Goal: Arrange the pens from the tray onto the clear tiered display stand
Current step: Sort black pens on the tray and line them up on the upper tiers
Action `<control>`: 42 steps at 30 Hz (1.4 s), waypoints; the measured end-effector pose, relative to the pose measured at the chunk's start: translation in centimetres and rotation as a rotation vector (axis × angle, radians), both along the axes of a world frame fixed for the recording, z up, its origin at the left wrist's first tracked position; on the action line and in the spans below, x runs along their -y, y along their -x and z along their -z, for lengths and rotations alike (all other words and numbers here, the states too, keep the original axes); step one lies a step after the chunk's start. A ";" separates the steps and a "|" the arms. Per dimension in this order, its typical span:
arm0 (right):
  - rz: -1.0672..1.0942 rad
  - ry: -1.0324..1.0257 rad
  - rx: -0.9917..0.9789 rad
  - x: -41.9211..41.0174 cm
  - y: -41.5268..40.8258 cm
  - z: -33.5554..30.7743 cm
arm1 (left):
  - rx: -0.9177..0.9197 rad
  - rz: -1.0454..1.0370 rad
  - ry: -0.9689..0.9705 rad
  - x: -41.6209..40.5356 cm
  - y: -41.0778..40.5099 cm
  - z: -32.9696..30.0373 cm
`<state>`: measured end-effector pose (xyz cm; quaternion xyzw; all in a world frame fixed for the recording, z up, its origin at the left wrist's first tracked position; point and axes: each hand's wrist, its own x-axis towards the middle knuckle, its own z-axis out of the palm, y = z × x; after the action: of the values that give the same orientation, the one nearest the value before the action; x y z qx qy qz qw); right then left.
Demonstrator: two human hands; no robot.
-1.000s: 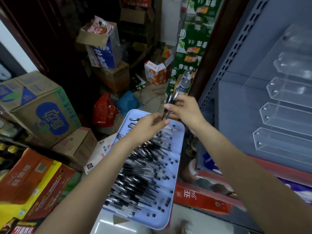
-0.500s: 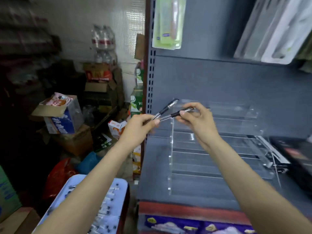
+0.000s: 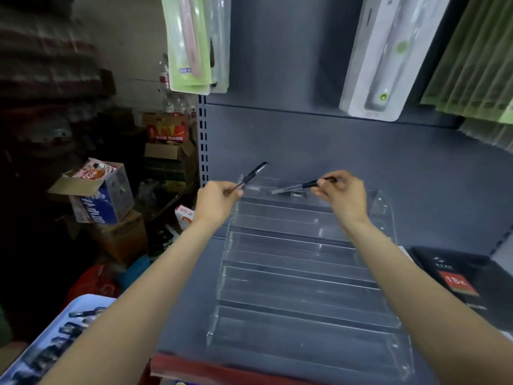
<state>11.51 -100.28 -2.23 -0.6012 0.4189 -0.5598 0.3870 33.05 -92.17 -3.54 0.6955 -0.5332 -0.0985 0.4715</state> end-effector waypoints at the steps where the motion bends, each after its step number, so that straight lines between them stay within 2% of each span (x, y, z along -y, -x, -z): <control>1: -0.006 0.009 -0.059 0.3 -0.1 0.1 | 0.007 -0.002 -0.013 0.0 0.0 0.0; 6: 0.045 0.189 -0.566 1.2 -0.9 -0.5 | 0.060 0.026 -0.072 -0.2 -0.6 -0.3; 10: 0.061 0.182 -0.723 1.8 -1.4 -1.4 | 0.086 0.053 -0.062 -0.2 -0.8 -0.5; 14: 0.037 0.093 -0.777 2.5 -2.0 -1.8 | 0.082 0.084 -0.040 -0.3 -1.2 -0.4; 21: -0.033 0.005 -0.799 3.5 -2.2 -2.0 | 0.144 0.090 -0.025 0.1 -1.2 -0.3; 24: -0.056 0.044 -0.604 2.8 -2.3 -1.8 | 0.260 0.085 0.013 0.2 -1.2 -0.4; 27: -0.274 0.084 -0.375 0.7 -2.6 -2.0 | 0.383 0.112 0.046 0.2 -0.7 -0.9; 30: -0.415 0.080 -0.277 -0.6 -3.0 -1.8 | 0.403 0.227 0.026 0.4 0.2 -1.5; 33: -0.364 0.096 -0.202 -0.5 -2.8 -1.8 | 0.370 0.247 0.043 0.7 0.7 -1.7; 36: -0.219 0.113 -0.155 0.5 -1.5 -1.8 | 0.301 0.139 0.066 0.8 0.1 -1.6; 40: -0.040 0.093 -0.217 2.0 0.4 -1.4 | 0.136 0.053 -0.127 1.4 -1.5 -0.9; 42: 0.008 0.103 -0.314 2.4 0.6 -1.0 | 0.142 0.086 -0.189 1.5 -1.8 -0.2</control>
<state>10.87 -102.68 -1.21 -0.6986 0.4471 -0.4815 0.2832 34.88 -93.67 -3.32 0.7185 -0.5830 -0.1189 0.3602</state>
